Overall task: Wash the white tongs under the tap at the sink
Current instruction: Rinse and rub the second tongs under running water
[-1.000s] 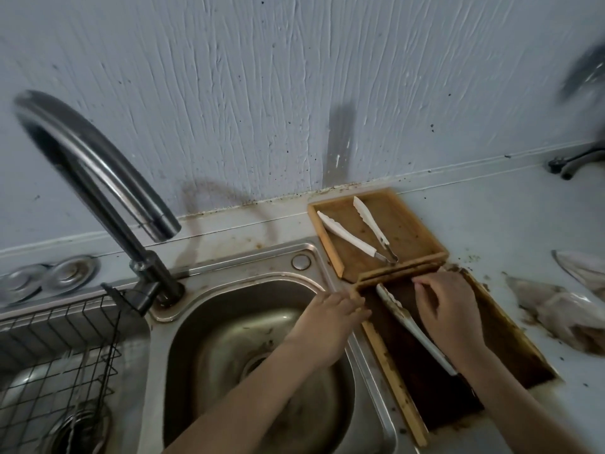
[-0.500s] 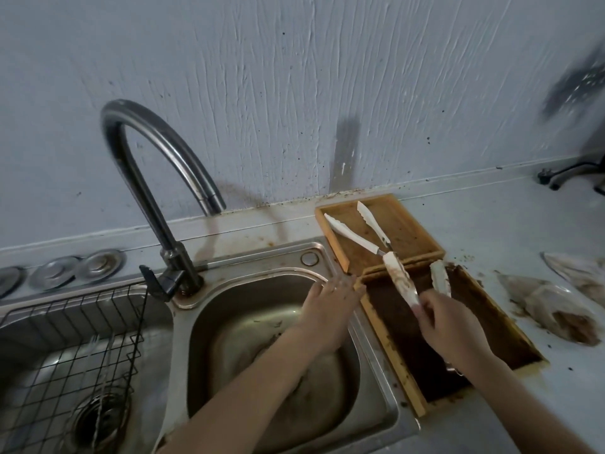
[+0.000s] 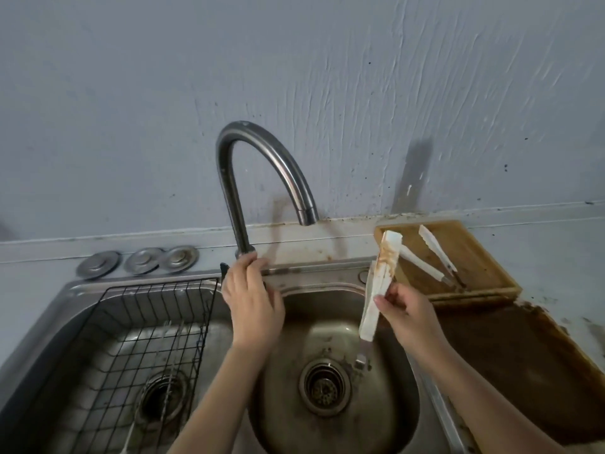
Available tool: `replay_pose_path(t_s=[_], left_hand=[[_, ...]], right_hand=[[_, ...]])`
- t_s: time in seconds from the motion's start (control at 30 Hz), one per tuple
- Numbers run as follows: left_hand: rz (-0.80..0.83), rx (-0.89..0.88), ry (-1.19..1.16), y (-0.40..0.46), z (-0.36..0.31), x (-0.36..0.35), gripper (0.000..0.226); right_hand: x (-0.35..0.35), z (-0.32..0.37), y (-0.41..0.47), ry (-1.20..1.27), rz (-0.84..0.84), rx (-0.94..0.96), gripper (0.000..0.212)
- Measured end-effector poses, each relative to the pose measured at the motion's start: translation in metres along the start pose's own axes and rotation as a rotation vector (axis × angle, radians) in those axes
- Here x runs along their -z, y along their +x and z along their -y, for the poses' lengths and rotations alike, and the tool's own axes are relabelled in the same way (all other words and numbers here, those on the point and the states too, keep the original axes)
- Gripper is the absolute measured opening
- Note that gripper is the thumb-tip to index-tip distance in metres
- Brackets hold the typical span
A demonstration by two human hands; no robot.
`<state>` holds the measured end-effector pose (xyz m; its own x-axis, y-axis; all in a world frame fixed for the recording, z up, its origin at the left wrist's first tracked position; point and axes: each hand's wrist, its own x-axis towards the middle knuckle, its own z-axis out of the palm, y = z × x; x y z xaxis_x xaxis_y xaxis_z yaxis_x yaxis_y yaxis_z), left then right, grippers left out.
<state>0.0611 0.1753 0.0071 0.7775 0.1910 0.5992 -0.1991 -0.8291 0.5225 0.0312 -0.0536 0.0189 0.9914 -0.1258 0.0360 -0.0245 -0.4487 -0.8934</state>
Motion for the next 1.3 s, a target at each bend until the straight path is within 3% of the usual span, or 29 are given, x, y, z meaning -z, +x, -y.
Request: replay_pose_path(t_s=[0.1, 0.23, 0.37, 0.47, 0.9, 1.3], left_hand=[[-0.094, 0.153, 0.098, -0.003, 0.025, 0.007, 0.029], [0.133, 0.442, 0.089, 0.014, 0.046, 0.018, 0.033], [0.278, 0.42, 0.343, 0.038, 0.051, 0.019, 0.054], [0.309, 0.404, 0.424, 0.046, 0.052, 0.015, 0.056], [0.324, 0.508, 0.391, 0.042, 0.041, 0.016, 0.042], [0.326, 0.53, 0.41, 0.036, 0.044, 0.015, 0.048]], right_hand=[[-0.037, 0.007, 0.005, 0.019, 0.07, -0.026, 0.011], [-0.072, 0.019, 0.015, 0.061, 0.13, -0.023, 0.01], [-0.087, 0.027, 0.023, 0.117, 0.163, -0.063, 0.01], [-0.088, 0.03, 0.024, 0.137, 0.184, -0.089, 0.012], [-0.081, 0.026, 0.019, 0.147, 0.223, -0.134, 0.013], [-0.084, 0.023, 0.018, 0.131, 0.256, -0.114, 0.016]])
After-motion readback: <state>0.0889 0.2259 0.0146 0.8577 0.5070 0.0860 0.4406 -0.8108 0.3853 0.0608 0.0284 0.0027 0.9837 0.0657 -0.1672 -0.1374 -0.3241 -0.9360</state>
